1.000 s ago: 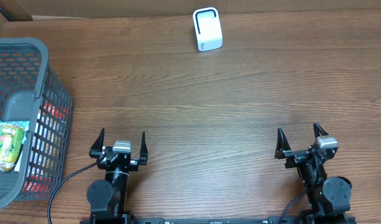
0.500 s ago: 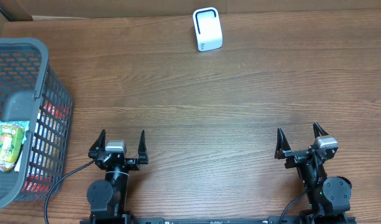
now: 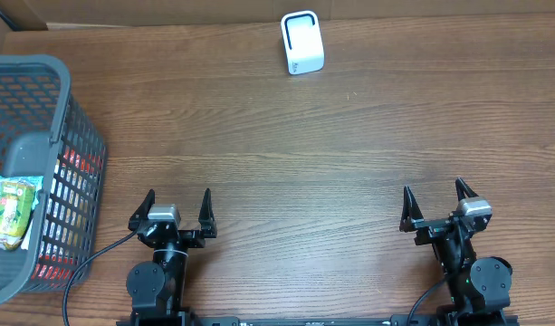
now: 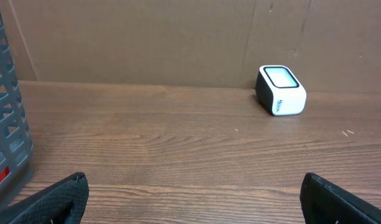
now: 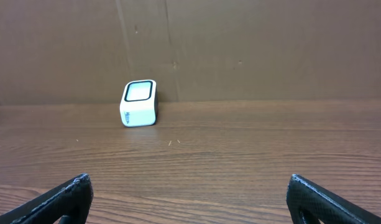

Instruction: Scan the item barcode

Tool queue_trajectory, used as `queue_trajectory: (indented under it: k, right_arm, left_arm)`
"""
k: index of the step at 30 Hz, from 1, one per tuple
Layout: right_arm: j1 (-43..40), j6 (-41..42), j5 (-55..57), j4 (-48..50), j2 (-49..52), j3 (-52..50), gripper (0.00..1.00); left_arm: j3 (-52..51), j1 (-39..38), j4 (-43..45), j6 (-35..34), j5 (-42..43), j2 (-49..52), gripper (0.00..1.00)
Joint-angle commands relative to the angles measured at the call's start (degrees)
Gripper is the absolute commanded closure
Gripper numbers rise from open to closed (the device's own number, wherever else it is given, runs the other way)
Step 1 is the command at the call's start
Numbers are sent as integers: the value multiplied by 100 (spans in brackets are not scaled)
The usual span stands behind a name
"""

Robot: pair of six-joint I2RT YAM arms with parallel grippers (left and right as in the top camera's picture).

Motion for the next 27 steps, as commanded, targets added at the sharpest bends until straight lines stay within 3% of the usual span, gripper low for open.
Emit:
queue_trajectory:
  k: [1,8,13,27]
  right_arm:
    - [26,17,-120,20,-68,-31,0]
    - [26,20,-214,-254,-68,208,0]
    - [26,13,-417,-745,-66,616,0]
    - [26,9,-413,-1469,-11,1657,0]
  left_arm:
    - [-35,28,24,-120,13,-61,0]
    - [7,28,22,-203,-7,-61,0]
    - [201,31,17,-708,-24,-61,0]
    - [1191,31,-444,-807,-22,-50,0]
